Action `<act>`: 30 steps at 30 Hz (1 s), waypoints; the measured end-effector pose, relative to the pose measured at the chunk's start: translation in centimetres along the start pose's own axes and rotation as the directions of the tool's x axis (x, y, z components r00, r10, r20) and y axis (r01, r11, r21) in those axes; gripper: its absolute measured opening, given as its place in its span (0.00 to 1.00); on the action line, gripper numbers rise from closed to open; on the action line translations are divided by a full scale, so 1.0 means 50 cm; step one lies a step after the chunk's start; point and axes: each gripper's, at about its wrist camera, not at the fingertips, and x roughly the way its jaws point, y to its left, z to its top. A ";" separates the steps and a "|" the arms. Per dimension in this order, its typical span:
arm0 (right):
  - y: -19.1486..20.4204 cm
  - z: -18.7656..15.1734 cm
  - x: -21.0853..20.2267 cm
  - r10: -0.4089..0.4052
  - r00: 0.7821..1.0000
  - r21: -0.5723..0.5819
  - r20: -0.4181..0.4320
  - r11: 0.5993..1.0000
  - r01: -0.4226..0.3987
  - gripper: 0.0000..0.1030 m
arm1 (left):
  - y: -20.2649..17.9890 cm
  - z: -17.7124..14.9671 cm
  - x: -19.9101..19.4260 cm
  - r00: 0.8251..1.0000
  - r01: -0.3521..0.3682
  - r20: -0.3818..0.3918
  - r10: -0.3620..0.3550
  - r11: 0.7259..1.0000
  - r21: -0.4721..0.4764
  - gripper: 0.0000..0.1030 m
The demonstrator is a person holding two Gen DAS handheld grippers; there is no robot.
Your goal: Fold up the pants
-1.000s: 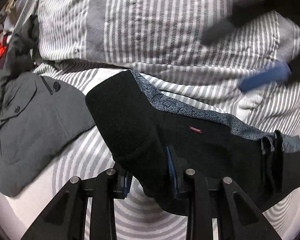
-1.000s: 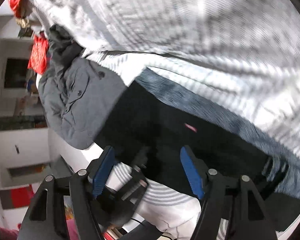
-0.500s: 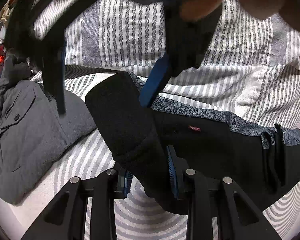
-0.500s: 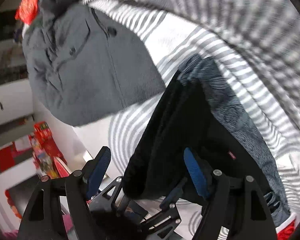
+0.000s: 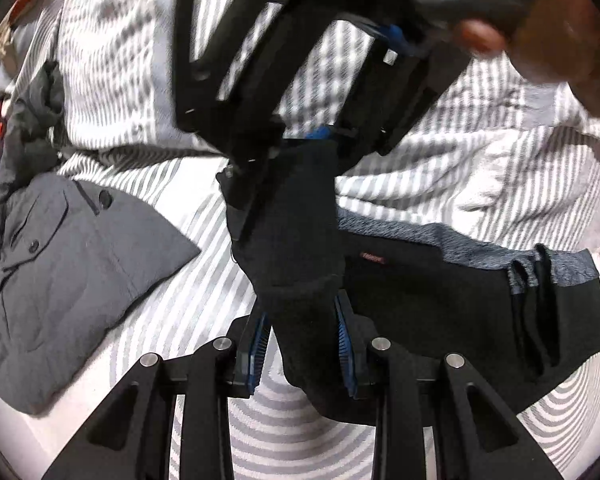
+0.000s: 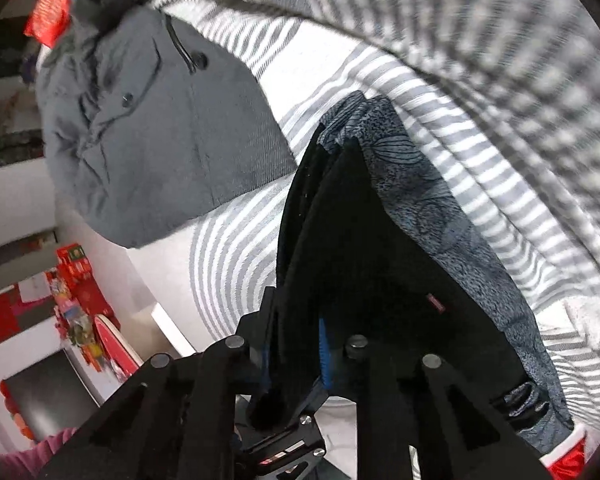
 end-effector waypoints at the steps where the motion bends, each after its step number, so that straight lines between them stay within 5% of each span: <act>1: -0.008 -0.013 -0.014 0.019 1.000 0.008 0.024 1.000 -0.019 0.18 | -0.007 0.003 -0.008 1.000 0.003 0.010 -0.003 1.000 0.011 0.31; 5: -0.042 -0.072 -0.071 0.101 0.987 0.043 0.129 0.993 -0.107 0.18 | -0.045 0.015 -0.047 0.999 0.010 0.052 -0.014 0.998 0.068 0.31; 10: -0.087 -0.165 -0.144 0.192 0.944 0.059 0.268 0.975 -0.215 0.18 | -0.109 0.034 -0.102 0.994 0.030 0.097 -0.045 0.989 0.145 0.31; 19: -0.236 -0.381 -0.252 0.286 0.821 0.105 0.495 0.918 -0.383 0.18 | -0.291 0.051 -0.183 0.984 0.109 0.100 -0.147 0.942 0.318 0.31; 30: -0.499 -0.698 -0.281 0.290 0.636 0.197 0.715 0.789 -0.582 0.18 | -0.573 0.000 -0.200 0.973 0.186 0.016 -0.229 0.825 0.533 0.31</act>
